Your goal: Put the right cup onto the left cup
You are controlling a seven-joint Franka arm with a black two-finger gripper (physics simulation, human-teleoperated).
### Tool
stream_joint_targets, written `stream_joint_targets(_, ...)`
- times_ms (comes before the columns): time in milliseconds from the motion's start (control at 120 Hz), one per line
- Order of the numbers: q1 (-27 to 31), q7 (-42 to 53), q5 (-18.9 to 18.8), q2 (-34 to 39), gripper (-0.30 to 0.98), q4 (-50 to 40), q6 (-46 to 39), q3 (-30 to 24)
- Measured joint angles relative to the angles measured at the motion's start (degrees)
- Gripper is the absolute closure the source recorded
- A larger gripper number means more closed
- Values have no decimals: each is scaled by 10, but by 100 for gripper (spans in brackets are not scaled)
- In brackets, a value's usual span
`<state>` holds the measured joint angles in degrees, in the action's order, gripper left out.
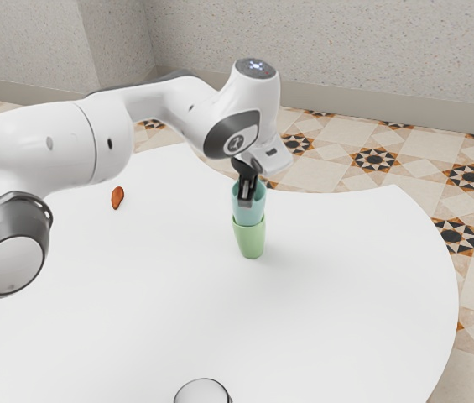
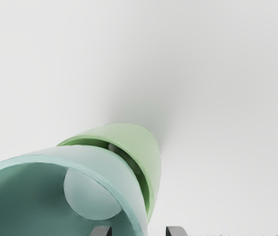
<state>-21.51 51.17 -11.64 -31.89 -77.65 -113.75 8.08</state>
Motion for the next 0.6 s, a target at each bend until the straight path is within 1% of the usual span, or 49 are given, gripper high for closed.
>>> stream_joint_targets(108, 0, 5, 1, 6, 36, 2, 7, 1)
stream_joint_targets(233, 1, 9, 8, 25, 20, -4, 17, 1)
stream_joint_targets(358, 13, 12, 36, 71, 11, -27, 41, 1)
stream_joint_targets(483, 33, 13, 53, 172, 6, -97, 84, 2)
stream_joint_targets(600, 55, 13, 59, 236, 4, -127, 123, 2)
